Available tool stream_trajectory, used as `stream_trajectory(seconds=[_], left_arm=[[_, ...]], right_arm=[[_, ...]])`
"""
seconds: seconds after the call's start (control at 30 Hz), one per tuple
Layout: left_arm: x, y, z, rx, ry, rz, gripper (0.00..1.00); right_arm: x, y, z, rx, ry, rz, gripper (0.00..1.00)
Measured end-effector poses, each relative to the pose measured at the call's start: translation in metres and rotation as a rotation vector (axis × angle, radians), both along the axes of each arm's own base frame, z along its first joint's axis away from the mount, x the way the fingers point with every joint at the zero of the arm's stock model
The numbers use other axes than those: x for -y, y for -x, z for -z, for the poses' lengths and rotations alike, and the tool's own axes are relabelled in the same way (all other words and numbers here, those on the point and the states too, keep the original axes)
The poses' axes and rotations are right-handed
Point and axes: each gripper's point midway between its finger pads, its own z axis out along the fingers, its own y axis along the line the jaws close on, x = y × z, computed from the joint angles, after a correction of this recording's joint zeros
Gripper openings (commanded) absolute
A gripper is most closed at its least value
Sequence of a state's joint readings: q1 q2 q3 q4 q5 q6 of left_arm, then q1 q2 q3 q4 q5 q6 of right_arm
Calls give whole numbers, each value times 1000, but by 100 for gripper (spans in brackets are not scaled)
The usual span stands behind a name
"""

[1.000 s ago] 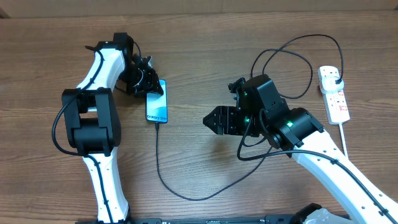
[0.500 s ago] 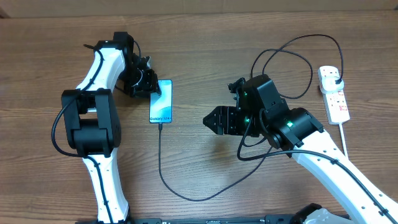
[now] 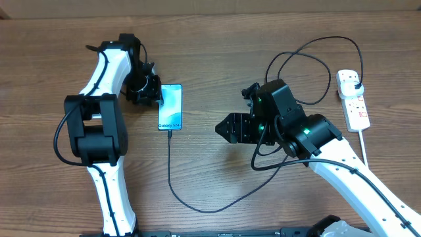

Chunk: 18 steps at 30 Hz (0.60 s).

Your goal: Plug charger to phone and switch on socket

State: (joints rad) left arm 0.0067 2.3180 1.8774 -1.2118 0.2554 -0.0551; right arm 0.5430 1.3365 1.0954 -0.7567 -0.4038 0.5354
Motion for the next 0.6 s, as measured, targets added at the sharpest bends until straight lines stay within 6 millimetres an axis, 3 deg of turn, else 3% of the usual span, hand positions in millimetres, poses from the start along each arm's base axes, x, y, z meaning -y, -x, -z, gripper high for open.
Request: stream_trajectory(seconds=[0.13,0.27,0.43,0.53,0.6], left_arm=[[-4,-21,-33,76,-19,-14,41],[-6,-38,-92,210,-28,-29,41],[-7,-44,-214,496,-20,-78,49],[-6,-28,-282,653,-9,-97,63],[-6,-15,-314,727,-1,-106,72]], right_arm=[[0,0,0,5,3,-6,64],[0,0,0,14,8,-17,45],[3,-1,1,20,13,-17,21],[10,-4,3,9,24,2,12],[17,-6,4,-1,29,21,5]])
